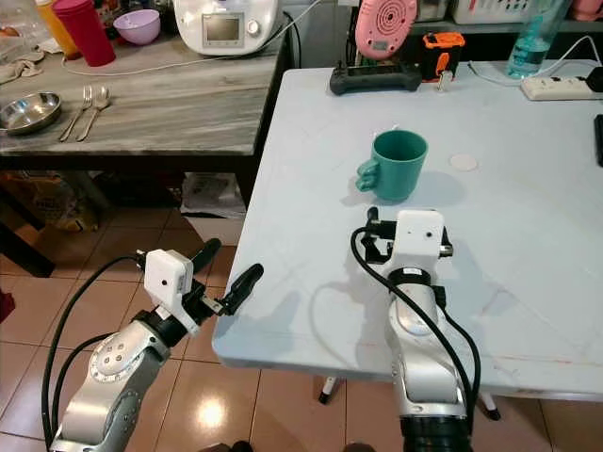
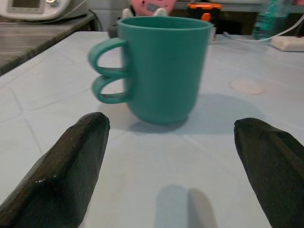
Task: Setting the table
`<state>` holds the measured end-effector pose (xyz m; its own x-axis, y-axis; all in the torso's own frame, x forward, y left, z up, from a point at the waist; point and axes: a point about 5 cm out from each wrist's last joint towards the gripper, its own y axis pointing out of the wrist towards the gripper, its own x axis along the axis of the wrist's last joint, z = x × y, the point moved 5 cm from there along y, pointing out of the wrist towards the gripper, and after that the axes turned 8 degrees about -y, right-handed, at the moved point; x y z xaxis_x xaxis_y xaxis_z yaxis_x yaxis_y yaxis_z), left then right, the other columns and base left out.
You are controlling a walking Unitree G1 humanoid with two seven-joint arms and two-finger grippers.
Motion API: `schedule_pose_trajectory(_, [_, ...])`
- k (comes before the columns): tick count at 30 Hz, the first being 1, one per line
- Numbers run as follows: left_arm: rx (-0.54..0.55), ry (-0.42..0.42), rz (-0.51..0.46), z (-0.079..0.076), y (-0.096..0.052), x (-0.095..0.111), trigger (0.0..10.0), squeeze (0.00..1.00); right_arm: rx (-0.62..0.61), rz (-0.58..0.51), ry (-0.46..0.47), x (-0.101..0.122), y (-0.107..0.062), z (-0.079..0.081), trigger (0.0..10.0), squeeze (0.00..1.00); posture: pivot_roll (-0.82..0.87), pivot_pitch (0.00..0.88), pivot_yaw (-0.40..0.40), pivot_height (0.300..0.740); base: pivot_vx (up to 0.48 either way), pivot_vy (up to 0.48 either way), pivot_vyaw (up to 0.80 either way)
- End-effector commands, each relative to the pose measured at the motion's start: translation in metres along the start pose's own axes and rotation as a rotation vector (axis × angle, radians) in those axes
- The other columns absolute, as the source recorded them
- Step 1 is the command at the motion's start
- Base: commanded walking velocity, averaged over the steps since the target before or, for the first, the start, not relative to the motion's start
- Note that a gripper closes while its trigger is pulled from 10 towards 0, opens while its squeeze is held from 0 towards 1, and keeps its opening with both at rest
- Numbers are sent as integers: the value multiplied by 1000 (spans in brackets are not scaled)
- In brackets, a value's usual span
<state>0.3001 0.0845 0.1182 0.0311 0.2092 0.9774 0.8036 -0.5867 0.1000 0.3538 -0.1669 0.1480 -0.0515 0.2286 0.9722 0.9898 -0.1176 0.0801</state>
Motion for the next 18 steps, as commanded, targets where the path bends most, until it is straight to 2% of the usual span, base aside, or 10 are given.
schedule_pose_trajectory(1, [-7, 9, 13, 2, -1, -1, 10000, 0, 28, -1, 16, 2, 4, 11, 10000, 0, -220, 127, 103, 740, 0, 0, 0])
schedule_pose_trajectory(3, [-10, 10, 17, 2, -2, -1, 10000, 0, 43, -6, 25, 5, 8, 19, 10000, 0, -217, 129, 106, 740, 0, 0, 0])
schedule_pose_trajectory(4, [-12, 10, 20, 2, -2, -2, 10000, 0, 65, -14, 27, 9, 12, 28, 10000, 0, -217, 129, 106, 740, 0, 0, 0])
schedule_pose_trajectory(8, [-25, 8, 25, 0, -2, -2, 10000, 0, 64, -30, 2, 17, 22, 40, 10000, 0, -202, 135, 109, 740, 0, 0, 0])
schedule_pose_trajectory(12, [-31, 5, 24, -1, -3, -2, 10000, 0, 31, -41, -23, 24, 32, 39, 10000, 0, -195, 139, 108, 740, 0, 0, 0])
schedule_pose_trajectory(18, [-37, -2, 30, -4, -6, -5, 10000, 0, -39, -34, -30, 31, 54, 27, 10000, 0, -183, 143, 102, 740, 0, 0, 0])
